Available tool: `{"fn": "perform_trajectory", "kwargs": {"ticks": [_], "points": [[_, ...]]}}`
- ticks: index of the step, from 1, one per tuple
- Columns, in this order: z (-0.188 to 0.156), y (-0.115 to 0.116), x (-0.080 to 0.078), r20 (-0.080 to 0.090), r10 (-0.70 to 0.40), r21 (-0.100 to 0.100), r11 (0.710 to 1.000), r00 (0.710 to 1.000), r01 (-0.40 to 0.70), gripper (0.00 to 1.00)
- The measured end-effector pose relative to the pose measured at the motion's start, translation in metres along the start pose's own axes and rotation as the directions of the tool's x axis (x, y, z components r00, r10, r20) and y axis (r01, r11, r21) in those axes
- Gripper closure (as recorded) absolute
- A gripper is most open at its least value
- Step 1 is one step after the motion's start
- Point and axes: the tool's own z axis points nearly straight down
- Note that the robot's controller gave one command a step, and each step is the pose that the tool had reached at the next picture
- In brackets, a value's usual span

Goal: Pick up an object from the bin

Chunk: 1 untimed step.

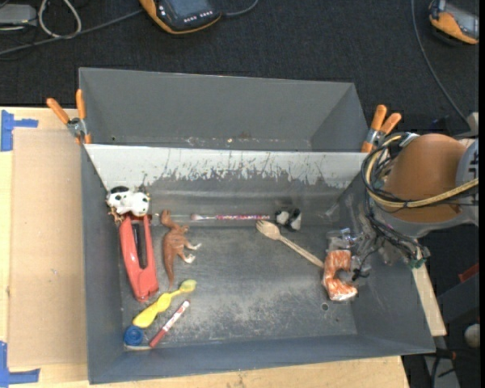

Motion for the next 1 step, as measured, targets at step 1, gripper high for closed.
{"fn": "perform_trajectory", "kwargs": {"ticks": [1], "points": [[-0.0001, 0.0001, 0.0001, 0.000, 0.000, 0.000, 1.000, 1.000, 0.000, 1.00]]}}
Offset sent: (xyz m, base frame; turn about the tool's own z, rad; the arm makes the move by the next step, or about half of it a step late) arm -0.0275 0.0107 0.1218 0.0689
